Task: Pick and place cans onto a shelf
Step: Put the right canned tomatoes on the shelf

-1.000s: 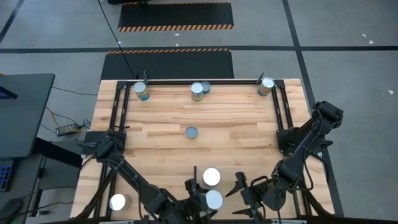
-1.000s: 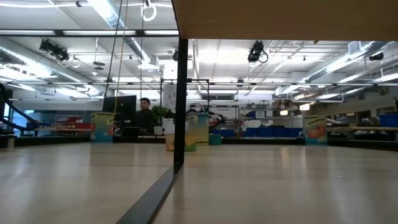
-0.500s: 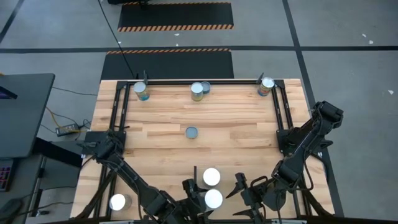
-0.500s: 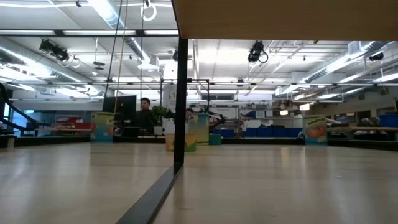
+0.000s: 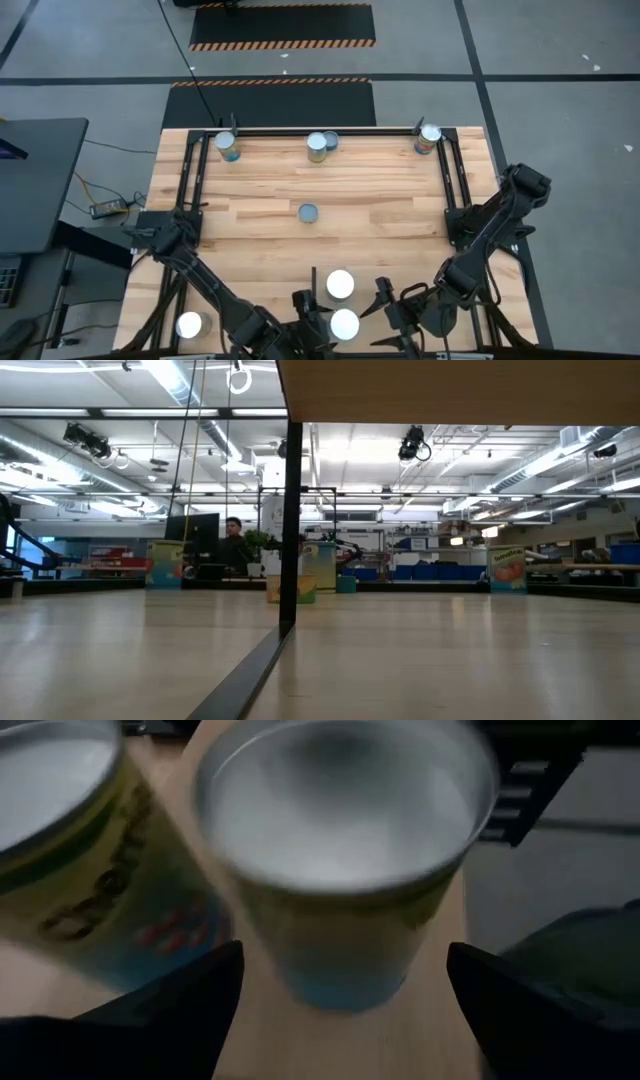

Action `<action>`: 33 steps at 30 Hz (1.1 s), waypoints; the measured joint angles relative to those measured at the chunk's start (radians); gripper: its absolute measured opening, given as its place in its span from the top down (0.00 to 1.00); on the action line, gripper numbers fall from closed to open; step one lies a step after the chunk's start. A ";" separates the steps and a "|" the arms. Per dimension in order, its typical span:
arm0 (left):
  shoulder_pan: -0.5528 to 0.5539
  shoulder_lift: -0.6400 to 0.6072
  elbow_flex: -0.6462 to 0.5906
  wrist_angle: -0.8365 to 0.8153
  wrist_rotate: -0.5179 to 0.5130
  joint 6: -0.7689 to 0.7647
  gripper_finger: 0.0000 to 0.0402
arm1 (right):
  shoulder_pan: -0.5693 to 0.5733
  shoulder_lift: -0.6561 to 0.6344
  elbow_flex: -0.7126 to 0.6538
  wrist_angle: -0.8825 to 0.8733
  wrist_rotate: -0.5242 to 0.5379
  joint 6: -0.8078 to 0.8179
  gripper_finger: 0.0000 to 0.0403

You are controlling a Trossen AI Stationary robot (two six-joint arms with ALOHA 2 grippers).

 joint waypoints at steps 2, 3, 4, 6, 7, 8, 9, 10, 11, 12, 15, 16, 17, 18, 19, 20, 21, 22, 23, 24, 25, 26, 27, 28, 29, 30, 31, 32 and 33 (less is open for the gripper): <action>0.000 -0.013 0.000 -0.030 0.018 0.000 0.11 | -0.001 0.010 -0.001 0.016 0.006 -0.004 0.27; -0.002 -0.022 0.000 -0.049 0.029 0.000 0.11 | -0.001 0.017 -0.002 0.028 0.003 -0.004 0.27; -0.002 -0.034 0.000 -0.074 0.041 -0.001 0.11 | -0.003 0.023 -0.002 0.050 -0.012 -0.004 0.27; -0.006 -0.053 0.000 -0.089 0.058 0.000 0.11 | -0.005 0.035 -0.002 0.058 -0.038 -0.015 0.27; -0.006 -0.064 0.000 -0.105 0.065 0.000 0.11 | -0.005 0.041 -0.002 0.061 -0.051 -0.018 0.27; -0.008 -0.075 0.000 -0.128 0.070 -0.001 0.11 | -0.005 0.042 -0.002 0.055 -0.055 -0.020 0.27; -0.010 -0.084 0.000 -0.132 0.072 0.000 0.11 | -0.005 0.042 -0.002 0.047 -0.059 -0.019 0.27; -0.010 -0.095 0.000 -0.132 0.062 0.000 0.11 | -0.006 0.042 -0.002 0.047 -0.059 -0.015 0.27; -0.014 -0.106 0.000 -0.144 0.047 0.000 0.11 | -0.007 0.041 -0.002 0.049 -0.058 -0.013 0.27; -0.017 -0.114 0.000 -0.150 0.040 0.000 0.11 | -0.007 0.041 -0.002 0.054 -0.059 -0.013 0.27; -0.018 -0.132 0.000 -0.166 0.019 0.000 0.11 | -0.006 0.040 -0.002 0.087 -0.073 -0.026 0.27; -0.017 -0.136 0.000 -0.172 0.014 0.001 0.11 | -0.006 0.040 -0.002 0.095 -0.087 -0.028 0.27; -0.017 -0.140 0.000 -0.173 0.007 0.001 0.11 | -0.006 0.039 -0.002 0.098 -0.099 -0.028 0.27; -0.017 -0.147 0.000 -0.179 -0.007 0.004 0.11 | -0.006 0.039 -0.002 0.100 -0.112 -0.029 0.27; -0.017 -0.154 0.000 -0.183 -0.031 0.017 0.11 | -0.005 0.039 -0.002 0.103 -0.118 -0.031 0.27; -0.017 -0.158 0.000 -0.173 -0.057 0.031 0.11 | -0.005 0.039 -0.002 0.108 -0.118 -0.034 0.27; -0.015 -0.162 0.000 -0.156 -0.093 0.052 0.11 | -0.005 0.039 -0.002 0.114 -0.118 -0.041 0.27; -0.014 -0.164 0.000 -0.148 -0.127 0.074 0.11 | -0.006 0.039 -0.002 0.120 -0.116 -0.052 0.27; -0.008 -0.165 0.000 -0.139 -0.150 0.096 0.11 | -0.006 0.039 -0.002 0.127 -0.109 -0.061 0.27; 0.002 -0.165 0.000 -0.115 -0.153 0.112 0.11 | -0.006 0.039 -0.002 0.134 -0.099 -0.072 0.27; 0.012 -0.165 0.000 -0.104 -0.153 0.128 0.11 | -0.007 0.039 -0.002 0.143 -0.088 -0.080 0.27; 0.023 -0.165 0.000 -0.098 -0.150 0.137 0.11 | -0.009 0.039 -0.002 0.151 -0.080 -0.090 0.27; 0.034 -0.165 0.000 -0.085 -0.151 0.152 0.11 | -0.011 0.039 -0.002 0.156 -0.077 -0.100 0.27; 0.045 -0.165 0.000 -0.071 -0.146 0.162 0.11 | -0.012 0.039 -0.002 0.158 -0.076 -0.106 0.27; 0.055 -0.165 0.000 -0.064 -0.142 0.180 0.11 | -0.014 0.039 -0.002 0.158 -0.076 -0.108 0.27; 0.065 -0.165 0.000 -0.056 -0.139 0.194 0.11 | -0.014 0.039 -0.002 0.158 -0.075 -0.109 0.27; 0.073 -0.165 0.000 -0.044 -0.137 0.213 0.11 | -0.015 0.039 -0.002 0.158 -0.075 -0.109 0.27; 0.081 -0.165 0.000 -0.037 -0.135 0.234 0.11 | -0.015 0.039 -0.002 0.158 -0.075 -0.109 0.27; 0.087 -0.165 0.000 -0.030 -0.135 0.251 0.11 | -0.014 0.039 -0.002 0.156 -0.082 -0.109 0.27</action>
